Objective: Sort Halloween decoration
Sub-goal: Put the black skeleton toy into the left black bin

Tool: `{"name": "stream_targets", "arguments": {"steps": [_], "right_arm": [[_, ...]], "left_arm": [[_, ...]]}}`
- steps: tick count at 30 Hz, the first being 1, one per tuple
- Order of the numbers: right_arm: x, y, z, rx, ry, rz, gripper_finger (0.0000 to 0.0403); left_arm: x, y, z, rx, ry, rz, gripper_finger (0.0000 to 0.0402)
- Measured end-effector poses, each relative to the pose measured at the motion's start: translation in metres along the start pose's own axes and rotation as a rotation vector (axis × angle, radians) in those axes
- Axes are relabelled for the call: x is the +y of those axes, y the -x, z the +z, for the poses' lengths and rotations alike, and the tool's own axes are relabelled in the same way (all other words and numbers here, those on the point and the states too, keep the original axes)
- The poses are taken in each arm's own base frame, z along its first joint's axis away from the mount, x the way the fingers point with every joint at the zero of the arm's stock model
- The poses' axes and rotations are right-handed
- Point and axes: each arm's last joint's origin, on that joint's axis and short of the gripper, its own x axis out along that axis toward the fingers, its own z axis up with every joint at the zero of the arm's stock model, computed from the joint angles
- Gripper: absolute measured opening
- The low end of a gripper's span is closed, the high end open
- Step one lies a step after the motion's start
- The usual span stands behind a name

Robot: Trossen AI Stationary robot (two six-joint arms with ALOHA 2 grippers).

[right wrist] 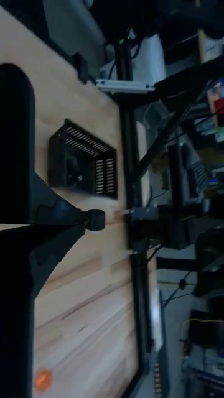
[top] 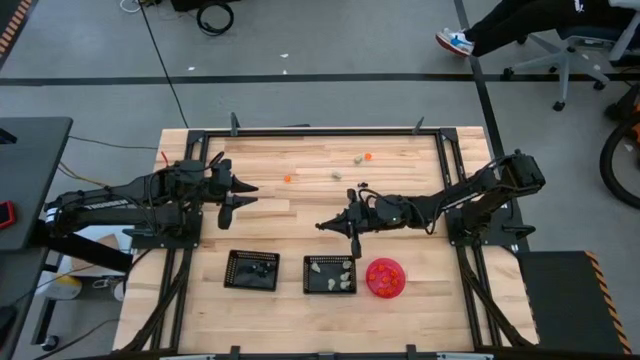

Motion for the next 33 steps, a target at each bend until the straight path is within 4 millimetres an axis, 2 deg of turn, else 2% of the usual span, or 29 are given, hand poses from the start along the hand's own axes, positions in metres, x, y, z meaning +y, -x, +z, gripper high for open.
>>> {"name": "stream_targets", "arguments": {"steps": [12, 15, 21, 27, 33], "right_arm": [[0.027, 0.004, 0.016, -0.177, 0.072, 0.038, 0.0002], [0.036, -0.003, 0.02, -0.189, 0.109, 0.01, 0.0002], [0.051, -0.051, 0.015, -0.163, 0.184, 0.002, 0.0002], [0.062, -0.102, 0.007, -0.148, 0.207, 0.068, 0.0002], [0.068, -0.142, -0.004, 0.009, 0.225, 0.079, 0.0002]], "left_arm": [[0.0, 0.0, 0.002, -0.016, -0.003, -0.002, 0.0116], [0.0, 0.0, 0.002, -0.021, -0.003, -0.002, 0.0116], [0.0, 0.0, 0.002, -0.023, -0.003, -0.002, 0.0116], [0.0, 0.0, 0.0, -0.002, -0.001, 0.0, 0.0116], [0.0, 0.0, 0.0, -0.001, -0.001, 0.0, 0.0116]]}}
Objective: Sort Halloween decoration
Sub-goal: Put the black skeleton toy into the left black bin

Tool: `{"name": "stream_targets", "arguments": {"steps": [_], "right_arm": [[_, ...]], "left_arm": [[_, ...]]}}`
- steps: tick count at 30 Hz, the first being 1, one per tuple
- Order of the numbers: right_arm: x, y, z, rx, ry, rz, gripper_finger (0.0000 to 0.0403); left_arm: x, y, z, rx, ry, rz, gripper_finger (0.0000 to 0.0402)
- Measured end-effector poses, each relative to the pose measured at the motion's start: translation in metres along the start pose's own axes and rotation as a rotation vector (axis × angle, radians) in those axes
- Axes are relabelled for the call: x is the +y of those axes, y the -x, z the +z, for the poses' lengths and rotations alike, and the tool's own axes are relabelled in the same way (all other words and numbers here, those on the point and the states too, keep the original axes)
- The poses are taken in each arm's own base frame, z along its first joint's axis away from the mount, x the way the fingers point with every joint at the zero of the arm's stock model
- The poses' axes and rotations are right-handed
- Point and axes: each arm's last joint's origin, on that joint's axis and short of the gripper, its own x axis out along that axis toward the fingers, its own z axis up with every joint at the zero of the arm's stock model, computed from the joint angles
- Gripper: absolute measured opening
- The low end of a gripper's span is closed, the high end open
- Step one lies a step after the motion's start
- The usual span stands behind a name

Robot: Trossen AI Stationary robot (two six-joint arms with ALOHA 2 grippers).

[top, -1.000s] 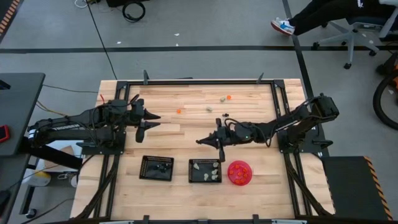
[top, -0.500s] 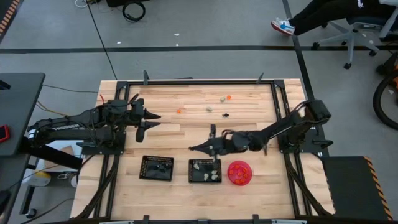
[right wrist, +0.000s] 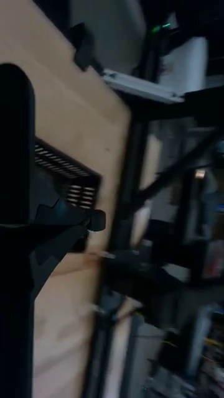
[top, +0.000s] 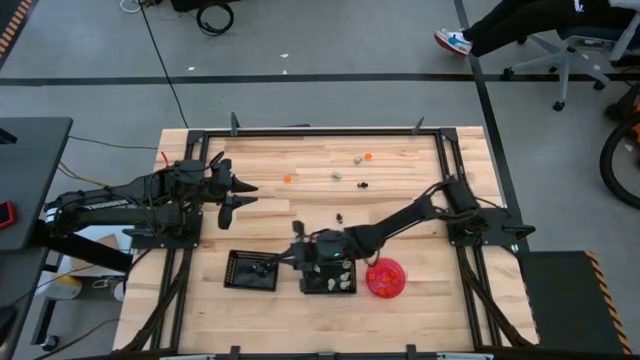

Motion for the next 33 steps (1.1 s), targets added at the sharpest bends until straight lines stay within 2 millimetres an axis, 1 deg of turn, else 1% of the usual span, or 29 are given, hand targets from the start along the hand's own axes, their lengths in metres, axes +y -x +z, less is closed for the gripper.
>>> {"name": "stream_targets", "arguments": {"steps": [6, 9, 14, 18, 23, 27, 31, 33], "right_arm": [[0.003, -0.033, -0.001, 0.153, -0.027, 0.014, 0.0002], [0.004, -0.045, -0.003, 0.225, -0.035, 0.019, 0.0002], [0.001, -0.059, -0.009, 0.349, -0.064, 0.03, 0.0002], [-0.002, -0.059, -0.01, 0.38, -0.072, 0.037, 0.0014], [-0.003, -0.057, -0.006, 0.373, -0.073, 0.037, 0.0059], [-0.003, -0.056, -0.008, 0.396, -0.079, 0.036, 0.0091], [-0.005, -0.052, -0.004, 0.423, -0.072, 0.03, 0.0105], [-0.01, -0.044, 0.003, 0.473, -0.052, -0.015, 0.0106]], "left_arm": [[0.0, 0.0, 0.0, -0.002, 0.0, 0.0, 0.0116], [0.0, 0.0, 0.0, -0.002, 0.0, 0.0, 0.0116], [0.0, 0.0, 0.0, 0.0, 0.0, 0.0, 0.0116], [0.0, 0.0, 0.0, 0.0, 0.0, 0.0, 0.0116], [0.0, 0.0, 0.0, 0.0, 0.0, 0.0, 0.0116], [0.0, 0.0, 0.0, 0.0, 0.0, 0.0, 0.0116], [0.0, 0.0, 0.0, 0.001, 0.0, 0.0, 0.0116], [0.0, 0.0, 0.0, 0.003, 0.0, 0.0, 0.0116]]}}
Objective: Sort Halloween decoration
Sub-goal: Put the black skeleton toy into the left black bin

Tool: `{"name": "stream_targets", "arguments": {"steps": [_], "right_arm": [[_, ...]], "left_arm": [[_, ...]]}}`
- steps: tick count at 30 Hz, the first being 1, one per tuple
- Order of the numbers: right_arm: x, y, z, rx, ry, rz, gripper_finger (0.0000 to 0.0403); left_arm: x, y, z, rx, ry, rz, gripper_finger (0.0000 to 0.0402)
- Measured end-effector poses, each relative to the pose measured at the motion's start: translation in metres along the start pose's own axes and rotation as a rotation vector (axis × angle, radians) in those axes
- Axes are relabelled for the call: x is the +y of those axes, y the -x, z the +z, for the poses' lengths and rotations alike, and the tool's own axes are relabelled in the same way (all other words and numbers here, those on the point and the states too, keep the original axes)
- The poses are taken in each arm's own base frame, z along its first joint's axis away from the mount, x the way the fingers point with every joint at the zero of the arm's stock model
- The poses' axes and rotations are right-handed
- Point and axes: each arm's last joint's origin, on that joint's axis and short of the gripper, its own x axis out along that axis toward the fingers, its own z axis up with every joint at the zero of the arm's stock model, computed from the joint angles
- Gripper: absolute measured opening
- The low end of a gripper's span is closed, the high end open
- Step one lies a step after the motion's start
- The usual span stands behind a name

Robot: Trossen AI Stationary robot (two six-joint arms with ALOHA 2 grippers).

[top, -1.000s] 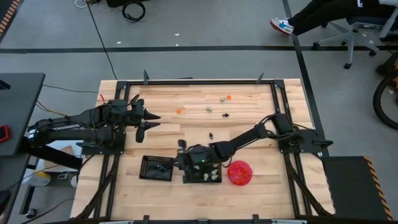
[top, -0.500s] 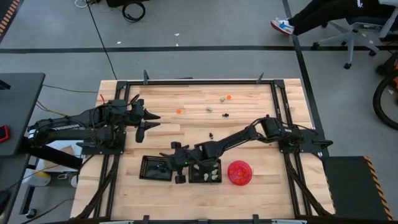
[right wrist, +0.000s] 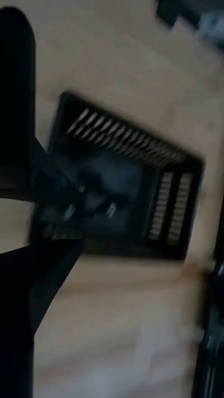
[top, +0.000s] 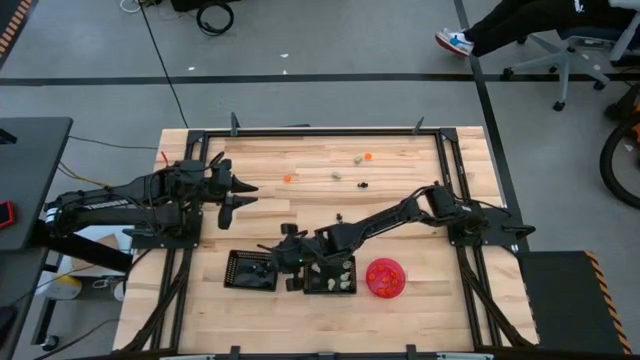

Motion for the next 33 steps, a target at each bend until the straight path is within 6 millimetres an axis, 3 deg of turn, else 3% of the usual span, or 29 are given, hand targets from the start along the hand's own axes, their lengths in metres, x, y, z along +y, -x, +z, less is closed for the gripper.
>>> {"name": "stream_targets", "arguments": {"steps": [4, 10, 22, 33], "right_arm": [[-0.017, 0.028, 0.007, 0.107, -0.005, -0.122, 0.0105], [-0.042, 0.055, 0.001, 0.301, -0.06, -0.217, 0.0105], [-0.074, 0.061, -0.047, 0.612, -0.114, -0.318, 0.0105], [-0.106, 0.062, -0.087, 0.762, -0.357, -0.36, 0.0109]], "left_arm": [[0.0, 0.0, 0.0, 0.004, 0.0, 0.0, 0.0116], [0.0, 0.0, -0.001, 0.005, 0.0, 0.0, 0.0116], [0.0, 0.0, -0.001, 0.011, 0.001, 0.001, 0.0116], [0.0, 0.0, -0.001, 0.011, 0.001, 0.001, 0.0116]]}}
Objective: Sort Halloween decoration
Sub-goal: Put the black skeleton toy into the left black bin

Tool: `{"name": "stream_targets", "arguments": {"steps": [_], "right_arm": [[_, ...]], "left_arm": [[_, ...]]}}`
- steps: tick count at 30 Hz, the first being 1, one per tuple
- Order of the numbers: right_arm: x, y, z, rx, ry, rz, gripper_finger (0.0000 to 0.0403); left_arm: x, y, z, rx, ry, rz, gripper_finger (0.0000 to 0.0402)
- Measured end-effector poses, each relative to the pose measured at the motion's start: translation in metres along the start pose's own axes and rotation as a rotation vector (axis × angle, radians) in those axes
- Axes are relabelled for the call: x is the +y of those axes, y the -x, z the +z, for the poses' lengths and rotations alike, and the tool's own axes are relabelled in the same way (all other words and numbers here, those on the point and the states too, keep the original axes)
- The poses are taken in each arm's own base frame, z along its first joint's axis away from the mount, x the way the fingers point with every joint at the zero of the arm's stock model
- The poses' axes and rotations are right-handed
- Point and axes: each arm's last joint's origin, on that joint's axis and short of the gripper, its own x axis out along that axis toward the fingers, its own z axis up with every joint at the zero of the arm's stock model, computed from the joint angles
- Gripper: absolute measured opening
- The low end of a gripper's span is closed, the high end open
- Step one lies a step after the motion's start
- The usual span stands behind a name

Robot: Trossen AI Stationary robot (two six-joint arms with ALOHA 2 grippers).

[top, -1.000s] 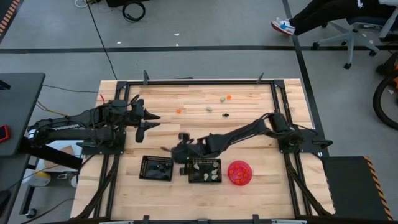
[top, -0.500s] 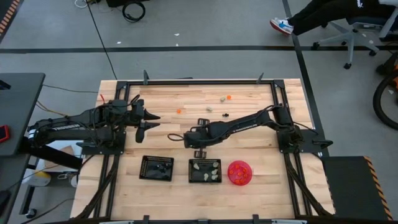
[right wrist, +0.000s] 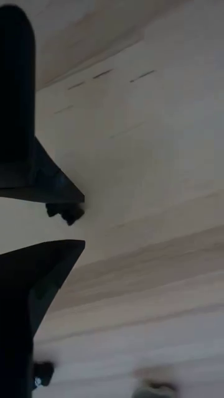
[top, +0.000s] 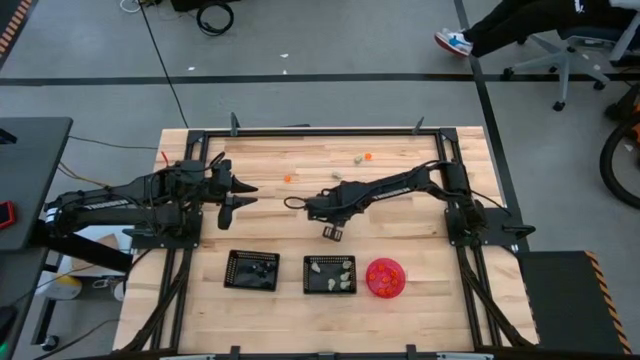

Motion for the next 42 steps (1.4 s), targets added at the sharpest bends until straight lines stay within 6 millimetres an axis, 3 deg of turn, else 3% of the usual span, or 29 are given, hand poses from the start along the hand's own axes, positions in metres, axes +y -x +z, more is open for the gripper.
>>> {"name": "stream_targets", "arguments": {"steps": [15, 23, 29, 42], "right_arm": [[-0.002, -0.008, -0.008, 0.05, -0.07, 0.022, 0.0179], [-0.009, -0.024, -0.014, 0.057, -0.102, 0.098, 0.0178], [-0.008, -0.025, -0.014, 0.067, -0.098, 0.121, 0.0157], [-0.005, -0.021, -0.014, 0.05, -0.072, 0.138, 0.0037]], "left_arm": [[0.0, 0.0, 0.0, -0.001, 0.001, 0.0, 0.0116], [0.0, 0.0, 0.0, 0.0, 0.0, 0.0, 0.0116], [0.0, 0.0, 0.0, -0.001, 0.0, 0.0, 0.0116], [0.0, 0.0, 0.0, -0.001, 0.0, 0.0, 0.0116]]}}
